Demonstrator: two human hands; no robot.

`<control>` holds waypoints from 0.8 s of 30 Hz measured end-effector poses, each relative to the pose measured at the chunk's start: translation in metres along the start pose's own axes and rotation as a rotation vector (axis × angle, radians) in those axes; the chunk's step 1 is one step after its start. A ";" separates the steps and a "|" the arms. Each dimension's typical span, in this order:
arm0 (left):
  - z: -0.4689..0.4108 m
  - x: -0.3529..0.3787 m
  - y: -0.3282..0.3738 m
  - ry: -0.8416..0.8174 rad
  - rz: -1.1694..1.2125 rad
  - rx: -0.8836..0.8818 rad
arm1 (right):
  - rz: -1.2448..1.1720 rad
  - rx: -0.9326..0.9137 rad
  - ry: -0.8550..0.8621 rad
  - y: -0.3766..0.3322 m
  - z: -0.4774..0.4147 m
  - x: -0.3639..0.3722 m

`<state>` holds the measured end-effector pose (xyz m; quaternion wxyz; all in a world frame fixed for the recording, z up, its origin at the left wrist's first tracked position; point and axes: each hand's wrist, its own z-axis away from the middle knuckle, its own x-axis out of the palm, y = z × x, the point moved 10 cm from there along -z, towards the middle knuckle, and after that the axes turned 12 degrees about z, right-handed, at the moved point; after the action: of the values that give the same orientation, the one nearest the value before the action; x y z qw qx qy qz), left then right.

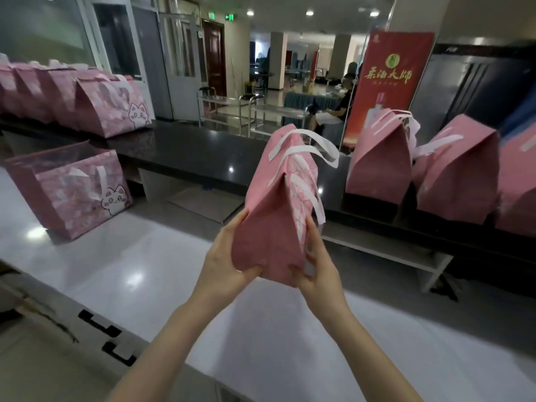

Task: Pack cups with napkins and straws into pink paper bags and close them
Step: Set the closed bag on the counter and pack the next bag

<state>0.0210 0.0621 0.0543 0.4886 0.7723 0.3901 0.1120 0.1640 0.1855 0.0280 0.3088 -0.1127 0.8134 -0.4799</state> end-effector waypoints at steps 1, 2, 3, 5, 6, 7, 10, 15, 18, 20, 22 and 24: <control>-0.012 0.001 0.003 -0.011 0.014 0.015 | -0.005 -0.013 0.012 -0.006 -0.011 -0.005; -0.025 0.003 0.007 -0.024 0.032 0.029 | -0.007 -0.028 0.023 -0.011 -0.022 -0.010; -0.038 0.007 0.010 -0.037 0.051 0.042 | -0.006 -0.043 0.035 -0.016 -0.033 -0.016; -0.064 0.016 0.013 -0.062 0.085 0.067 | 0.012 -0.065 0.057 -0.022 -0.055 -0.029; -0.076 0.022 0.014 -0.072 0.096 0.076 | 0.018 -0.071 0.063 -0.022 -0.066 -0.034; -0.087 0.027 0.014 -0.079 0.105 0.083 | 0.018 -0.074 0.066 -0.022 -0.076 -0.039; -0.117 0.045 0.012 -0.105 0.117 0.106 | 0.040 -0.083 0.077 -0.014 -0.107 -0.052; -0.162 0.076 0.004 -0.136 0.153 0.094 | 0.108 -0.057 0.102 0.009 -0.155 -0.067; -0.184 0.098 -0.014 -0.162 0.159 0.068 | 0.145 -0.022 0.122 0.030 -0.178 -0.073; -0.196 0.111 -0.033 -0.175 0.138 0.043 | 0.185 0.009 0.136 0.045 -0.191 -0.074; -0.207 0.121 -0.053 -0.189 0.104 0.027 | 0.232 0.037 0.142 0.060 -0.201 -0.072; -0.220 0.127 -0.072 -0.191 0.076 0.011 | 0.267 0.065 0.149 0.073 -0.213 -0.069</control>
<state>-0.0511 0.3145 0.0767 0.5150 0.7963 0.3127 0.0540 0.0964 0.4074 0.0676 0.3124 0.0423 0.8257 -0.4677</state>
